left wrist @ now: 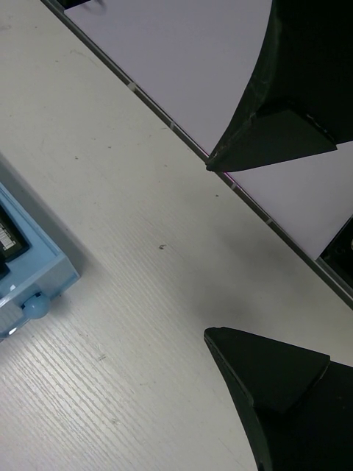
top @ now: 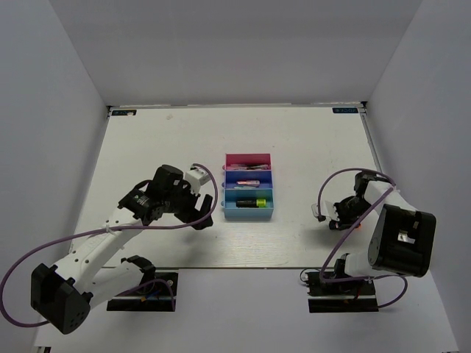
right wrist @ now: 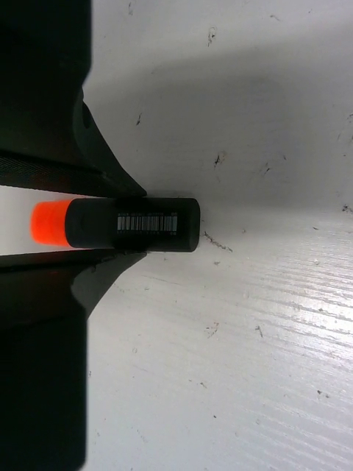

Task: Sort the stationery into containers
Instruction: Pick up the pen from the center of the board.

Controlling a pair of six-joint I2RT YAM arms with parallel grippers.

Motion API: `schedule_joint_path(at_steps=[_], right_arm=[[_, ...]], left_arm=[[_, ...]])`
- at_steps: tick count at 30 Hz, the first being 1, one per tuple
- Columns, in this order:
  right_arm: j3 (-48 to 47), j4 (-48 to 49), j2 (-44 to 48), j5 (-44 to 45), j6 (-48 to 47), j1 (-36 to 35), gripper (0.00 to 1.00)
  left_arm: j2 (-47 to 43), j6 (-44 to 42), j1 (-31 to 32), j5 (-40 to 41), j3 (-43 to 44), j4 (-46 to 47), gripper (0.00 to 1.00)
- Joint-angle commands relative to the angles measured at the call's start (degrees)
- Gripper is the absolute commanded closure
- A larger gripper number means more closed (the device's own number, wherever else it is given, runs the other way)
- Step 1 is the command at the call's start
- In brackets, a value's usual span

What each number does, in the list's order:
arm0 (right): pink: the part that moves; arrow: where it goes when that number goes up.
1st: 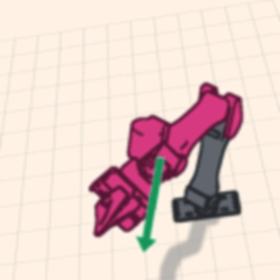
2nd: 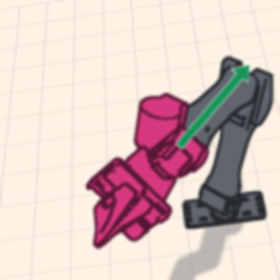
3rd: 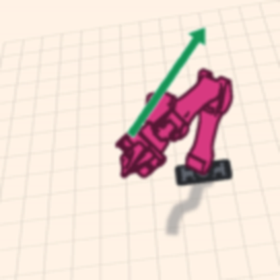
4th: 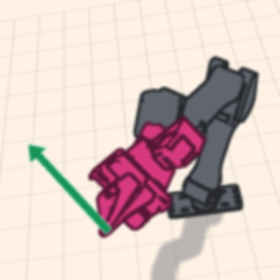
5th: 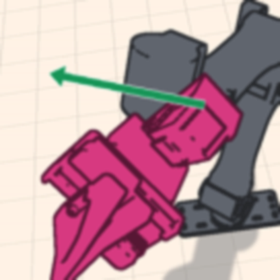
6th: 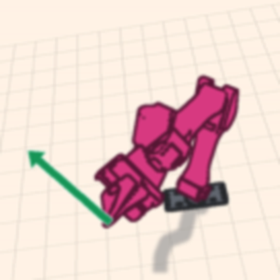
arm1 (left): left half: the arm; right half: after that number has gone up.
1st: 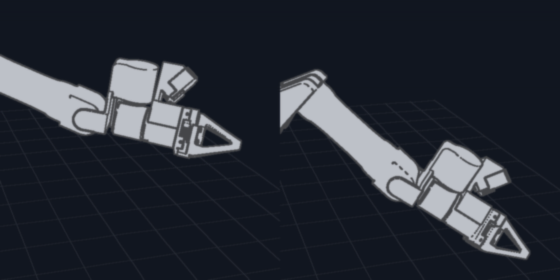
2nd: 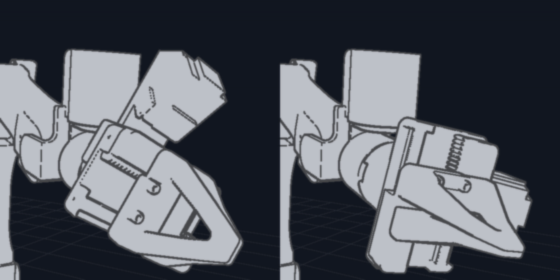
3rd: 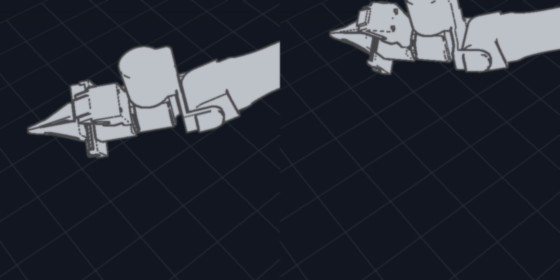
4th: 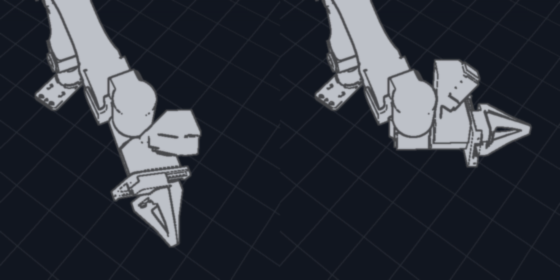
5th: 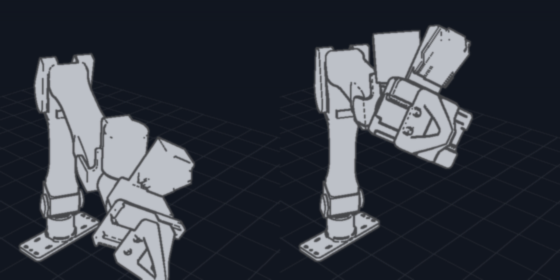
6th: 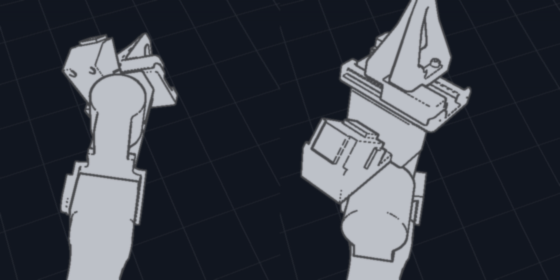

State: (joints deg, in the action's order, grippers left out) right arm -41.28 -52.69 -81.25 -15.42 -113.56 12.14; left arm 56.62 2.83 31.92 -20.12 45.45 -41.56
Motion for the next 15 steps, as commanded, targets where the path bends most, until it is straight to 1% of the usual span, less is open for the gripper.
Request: schedule_joint_path(at_steps=[1,2,5,6,9,12,13,15], right_arm=[[5.1,3.7,-1.6,0.7,-33.8,0.1,0.93],[5.2,3.1,-1.2,0.0,-32.9,-0.2,1.0],[4.4,1.7,0.1,-2.7,-30.1,-0.5,1.0],[3.5,0.6,0.9,-4.9,-26.9,-1.2,1.0],[2.0,-1.6,2.0,-7.9,-22.7,-2.9,1.0],[-1.2,-3.1,2.6,-10.9,-18.6,-3.8,1.0],[-2.7,-3.7,2.3,-12.6,-14.8,-4.9,1.0],[-5.5,-4.1,1.7,-14.9,-12.9,-6.1,1.0]], left_arm=[[-0.4,0.1,-0.4,-0.7,-0.3,1.0,0.04],[-0.5,0.0,-0.5,-0.5,-0.4,0.9,0.04],[-0.5,0.0,-0.6,-0.4,-0.5,0.9,0.04],[-0.4,0.1,-0.7,-0.7,-0.5,1.2,0.04],[-0.5,0.4,-1.2,-1.4,-0.7,1.6,0.04],[-0.5,0.8,-1.5,-1.8,-0.8,2.1,0.04],[-0.4,0.8,-1.6,-1.9,-0.9,2.3,0.04],[-0.4,0.8,-1.6,-1.9,-1.2,2.5,0.04]])
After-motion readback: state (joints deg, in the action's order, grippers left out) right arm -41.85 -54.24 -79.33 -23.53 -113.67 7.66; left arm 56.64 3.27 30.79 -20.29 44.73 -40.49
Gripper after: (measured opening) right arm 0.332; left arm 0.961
